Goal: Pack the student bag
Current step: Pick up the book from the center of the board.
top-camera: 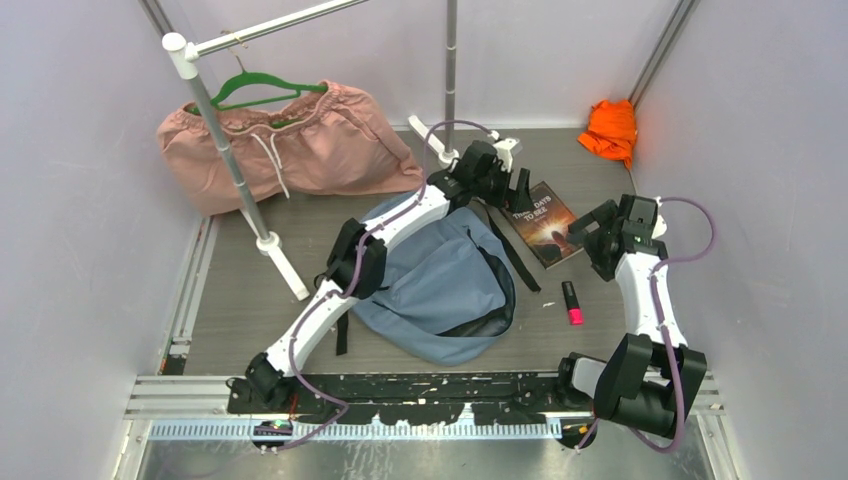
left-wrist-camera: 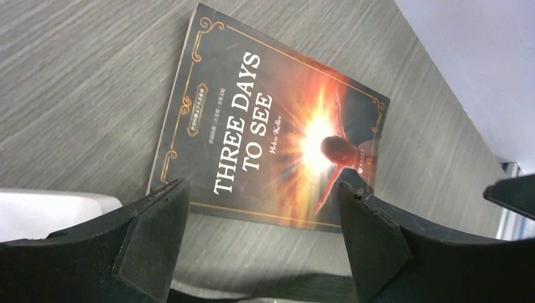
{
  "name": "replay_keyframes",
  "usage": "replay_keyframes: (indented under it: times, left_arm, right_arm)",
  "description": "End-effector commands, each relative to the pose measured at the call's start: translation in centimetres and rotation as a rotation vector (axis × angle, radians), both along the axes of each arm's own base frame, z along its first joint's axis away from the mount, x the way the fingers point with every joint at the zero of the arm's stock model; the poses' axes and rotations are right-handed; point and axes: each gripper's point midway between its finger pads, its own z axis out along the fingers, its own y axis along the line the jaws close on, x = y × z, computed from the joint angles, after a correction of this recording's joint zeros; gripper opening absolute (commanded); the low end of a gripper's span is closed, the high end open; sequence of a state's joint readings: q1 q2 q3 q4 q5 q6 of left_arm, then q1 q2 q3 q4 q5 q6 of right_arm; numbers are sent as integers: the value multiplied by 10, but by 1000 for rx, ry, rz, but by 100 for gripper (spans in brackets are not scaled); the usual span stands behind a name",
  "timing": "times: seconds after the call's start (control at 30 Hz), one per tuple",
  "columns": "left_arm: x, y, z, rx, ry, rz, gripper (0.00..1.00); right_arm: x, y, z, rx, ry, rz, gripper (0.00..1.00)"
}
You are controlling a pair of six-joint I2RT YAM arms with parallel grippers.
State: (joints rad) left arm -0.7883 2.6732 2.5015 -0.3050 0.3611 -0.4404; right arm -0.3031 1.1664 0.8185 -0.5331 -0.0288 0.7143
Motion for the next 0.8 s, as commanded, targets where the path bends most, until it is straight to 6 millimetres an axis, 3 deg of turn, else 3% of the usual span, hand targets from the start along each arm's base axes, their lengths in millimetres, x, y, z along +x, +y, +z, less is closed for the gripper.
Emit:
replay_keyframes:
  times: [0.0, 0.33, 0.6, 0.77]
  left_arm:
    - [25, -15, 41, -89, -190, 27, 88]
    - [37, -24, 8, -108, -169, 82, 89]
    - [27, -24, -24, -67, -103, 64, 89]
    - [7, -31, -33, -39, -79, 18, 89]
  right_arm:
    - [2, 1, 5, 3, -32, -2, 100]
    - [6, 0, -5, 17, -12, 4, 100]
    - [8, 5, -11, 46, -25, 2, 100]
    - [14, 6, -11, 76, -44, -17, 100]
